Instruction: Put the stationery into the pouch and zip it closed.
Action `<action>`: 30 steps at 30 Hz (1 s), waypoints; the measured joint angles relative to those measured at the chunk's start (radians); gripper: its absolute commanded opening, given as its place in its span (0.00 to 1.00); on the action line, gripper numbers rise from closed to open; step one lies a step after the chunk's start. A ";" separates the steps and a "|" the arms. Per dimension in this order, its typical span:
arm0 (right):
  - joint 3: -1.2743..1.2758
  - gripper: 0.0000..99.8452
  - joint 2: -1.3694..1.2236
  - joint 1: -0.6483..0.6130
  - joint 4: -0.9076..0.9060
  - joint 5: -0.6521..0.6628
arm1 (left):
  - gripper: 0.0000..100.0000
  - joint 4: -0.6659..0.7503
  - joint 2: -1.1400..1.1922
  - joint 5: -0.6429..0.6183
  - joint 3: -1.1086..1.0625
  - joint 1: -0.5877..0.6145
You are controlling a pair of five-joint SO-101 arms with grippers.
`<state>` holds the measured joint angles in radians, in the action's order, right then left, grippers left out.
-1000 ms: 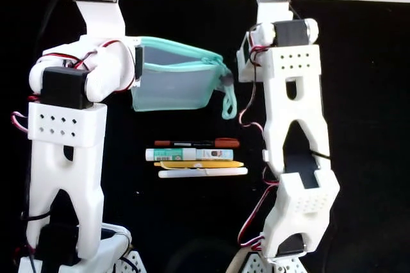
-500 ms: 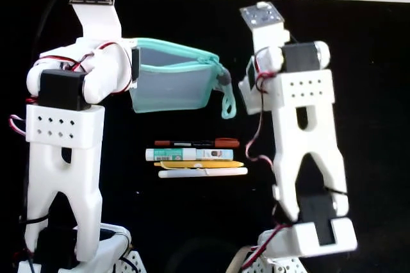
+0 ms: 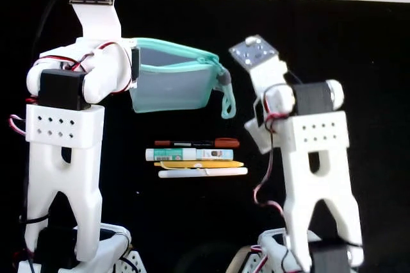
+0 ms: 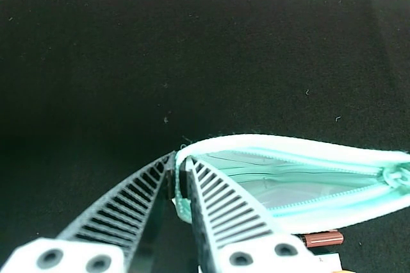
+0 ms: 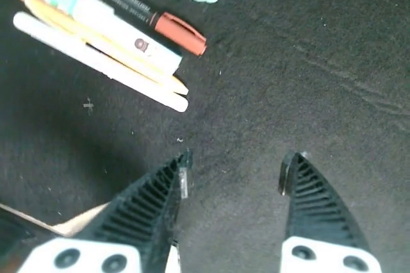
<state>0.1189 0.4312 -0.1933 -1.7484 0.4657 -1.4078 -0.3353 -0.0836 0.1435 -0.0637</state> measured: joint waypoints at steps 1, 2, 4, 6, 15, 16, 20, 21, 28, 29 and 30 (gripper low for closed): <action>0.021 0.22 0.026 0.000 0.000 0.021 | 0.01 0.000 0.000 0.000 0.000 0.000; 0.048 0.22 0.049 -0.002 0.000 0.046 | 0.01 0.000 0.000 0.000 0.000 0.000; 0.092 0.22 0.087 -0.026 0.000 0.095 | 0.01 0.002 0.000 0.000 -0.005 0.000; 0.132 0.22 0.117 -0.066 0.000 0.132 | 0.01 0.003 -0.008 0.000 -0.026 0.000; 0.236 0.22 0.137 -0.247 0.000 0.216 | 0.01 0.005 -0.009 0.000 -0.072 0.000; 0.247 0.22 0.138 -0.267 0.000 0.227 | 0.01 0.005 -0.009 0.000 -0.072 0.000; 0.292 0.22 0.138 -0.338 0.015 0.258 | 0.01 0.005 -0.009 0.000 -0.072 0.000; 0.307 0.22 0.138 -0.353 0.034 0.258 | 0.01 0.005 -0.009 0.000 -0.072 0.000; 0.434 0.22 0.138 -0.431 0.209 0.259 | 0.01 0.005 -0.009 0.000 -0.072 0.000; 0.453 0.22 0.138 -0.439 0.239 0.259 | 0.01 0.005 -0.009 0.000 -0.072 0.000; 0.477 0.22 0.138 -0.445 0.273 0.259 | 0.01 0.005 -0.009 0.000 -0.072 0.000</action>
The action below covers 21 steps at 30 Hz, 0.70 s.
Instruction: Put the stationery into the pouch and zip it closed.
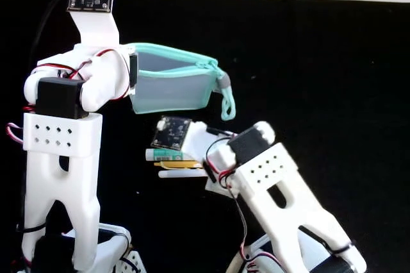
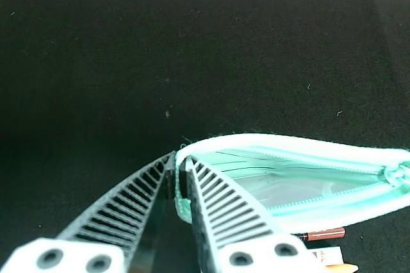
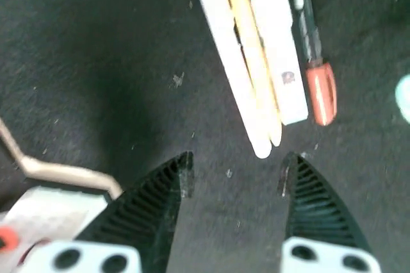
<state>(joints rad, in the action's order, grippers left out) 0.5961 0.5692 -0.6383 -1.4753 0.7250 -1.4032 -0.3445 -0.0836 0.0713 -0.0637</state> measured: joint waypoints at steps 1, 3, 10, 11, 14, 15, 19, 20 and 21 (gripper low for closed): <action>0.020 0.22 0.000 -0.005 0.037 0.000 | 0.01 0.000 0.000 0.000 0.000 0.000; 0.069 0.22 -0.002 -0.015 0.118 0.000 | 0.01 0.000 0.000 0.000 0.000 0.000; 0.233 0.22 -0.002 -0.058 0.319 0.000 | 0.01 0.000 0.000 0.000 0.000 0.000; 0.247 0.22 -0.002 -0.068 0.338 0.000 | 0.01 0.000 0.000 0.000 0.000 0.000; 0.293 0.22 -0.002 -0.094 0.394 0.000 | 0.01 0.000 0.000 0.000 0.000 0.000; 0.304 0.22 -0.002 -0.100 0.411 0.000 | 0.01 0.000 0.000 0.000 0.000 0.000; 0.321 0.22 -0.017 -0.120 0.473 0.000 | 0.01 0.000 0.000 0.000 0.000 0.000; 0.321 0.22 -0.038 -0.120 0.483 0.000 | 0.01 0.000 0.000 0.000 0.000 0.000; 0.321 0.22 -0.064 -0.120 0.496 0.000 | 0.01 0.000 0.000 0.000 0.000 0.000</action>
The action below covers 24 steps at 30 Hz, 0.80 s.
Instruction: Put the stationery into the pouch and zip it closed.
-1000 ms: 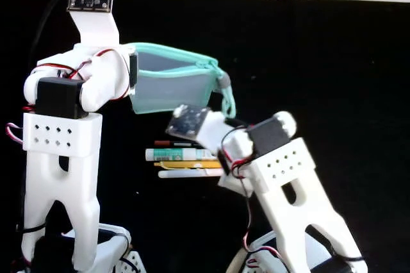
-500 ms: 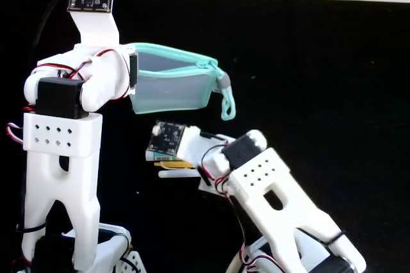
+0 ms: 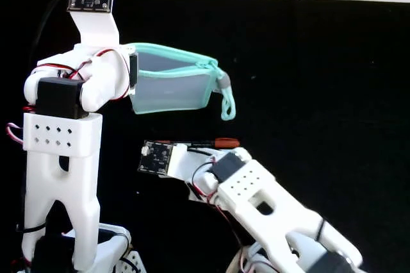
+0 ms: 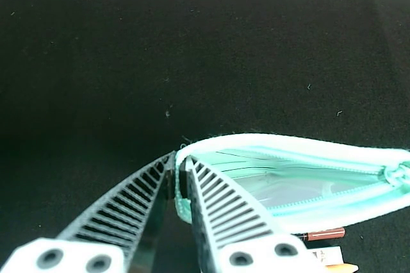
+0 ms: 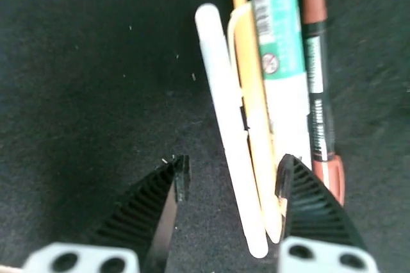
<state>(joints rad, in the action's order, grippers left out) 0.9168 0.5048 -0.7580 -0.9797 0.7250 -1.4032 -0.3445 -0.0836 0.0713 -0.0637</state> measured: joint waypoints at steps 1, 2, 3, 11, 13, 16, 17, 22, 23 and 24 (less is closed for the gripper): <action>0.000 0.22 -0.028 0.000 0.017 0.002 | 0.01 -0.006 0.000 0.000 0.000 0.000; 0.000 0.22 -0.060 -0.002 0.035 0.012 | 0.01 -0.009 0.000 0.000 0.000 0.000; 0.000 0.22 -0.092 -0.002 0.054 0.029 | 0.01 -0.009 0.000 0.000 0.000 0.000; -0.068 0.22 -0.242 -0.002 0.091 0.068 | 0.01 -0.012 0.000 0.000 0.000 0.000; -0.092 0.22 -0.269 -0.002 0.091 0.071 | 0.01 -0.012 0.000 0.000 0.000 0.000; -0.124 0.22 -0.321 -0.002 0.121 0.071 | 0.01 -0.012 0.000 0.000 0.000 0.000; -0.132 0.22 -0.341 -0.002 0.132 0.071 | 0.01 -0.012 0.000 0.000 0.000 0.000; -0.158 0.22 -0.427 -0.002 0.141 0.098 | 0.01 -0.012 0.000 0.000 0.000 0.000; -0.161 0.22 -0.437 -0.002 0.141 0.107 | 0.01 -0.012 0.000 0.000 0.000 0.000; -0.166 0.22 -0.446 -0.002 0.141 0.112 | 0.01 -0.014 0.000 0.000 0.000 0.000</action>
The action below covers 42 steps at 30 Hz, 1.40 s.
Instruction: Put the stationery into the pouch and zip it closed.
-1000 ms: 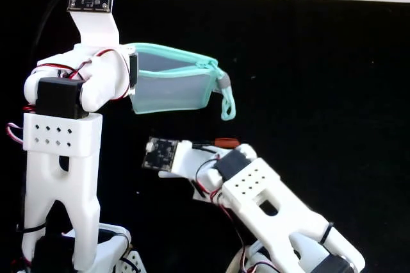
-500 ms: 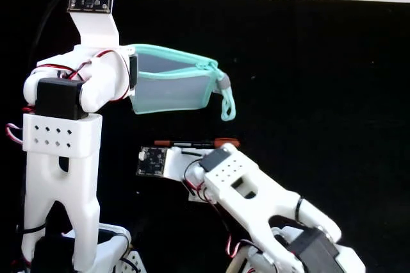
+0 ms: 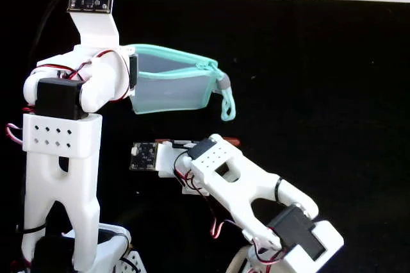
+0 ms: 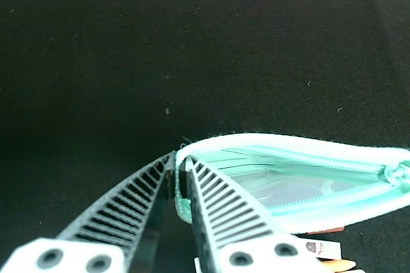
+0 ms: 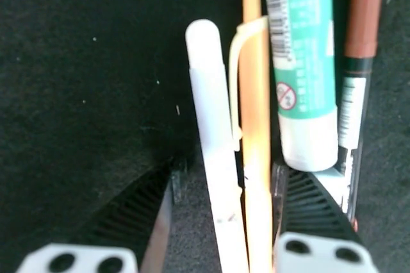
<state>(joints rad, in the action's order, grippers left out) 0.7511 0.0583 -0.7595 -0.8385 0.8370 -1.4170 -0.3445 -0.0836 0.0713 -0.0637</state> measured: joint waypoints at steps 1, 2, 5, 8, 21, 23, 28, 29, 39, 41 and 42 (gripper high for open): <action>-0.005 0.22 -0.006 0.000 0.000 0.005 | 0.01 0.000 0.000 0.000 0.000 0.000; -0.005 0.19 -0.009 0.000 0.000 0.005 | 0.01 0.000 0.000 0.000 0.000 0.000; -0.008 0.04 -0.028 0.000 0.000 0.006 | 0.01 0.000 0.000 0.000 0.000 0.000; -0.025 0.02 -0.037 0.002 0.011 0.008 | 0.01 0.000 0.000 0.000 0.000 0.000; -0.038 0.01 -0.049 0.003 0.018 -0.023 | 0.01 -0.009 0.000 0.000 0.000 0.000; -0.052 0.01 -0.051 0.011 0.017 -0.046 | 0.01 -0.009 0.000 0.000 0.000 0.000; -0.107 0.01 -0.057 0.040 -0.021 -0.097 | 0.01 -0.009 0.000 0.000 0.000 0.000; -0.123 0.01 -0.057 0.048 -0.035 -0.101 | 0.01 -0.009 0.000 0.000 0.000 0.000; -0.167 0.01 0.072 0.147 -0.069 -0.270 | 0.01 -0.009 0.000 0.000 0.000 0.000; -0.166 0.01 0.114 0.149 -0.069 -0.307 | 0.01 -0.009 0.000 0.000 0.000 0.000; -0.164 0.01 0.135 0.149 -0.069 -0.321 | 0.01 -0.009 0.000 0.000 0.000 0.000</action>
<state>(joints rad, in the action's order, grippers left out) 0.5869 0.1933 -0.6107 -0.9076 0.5163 -1.4262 -0.3445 -0.0836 0.0713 -0.0637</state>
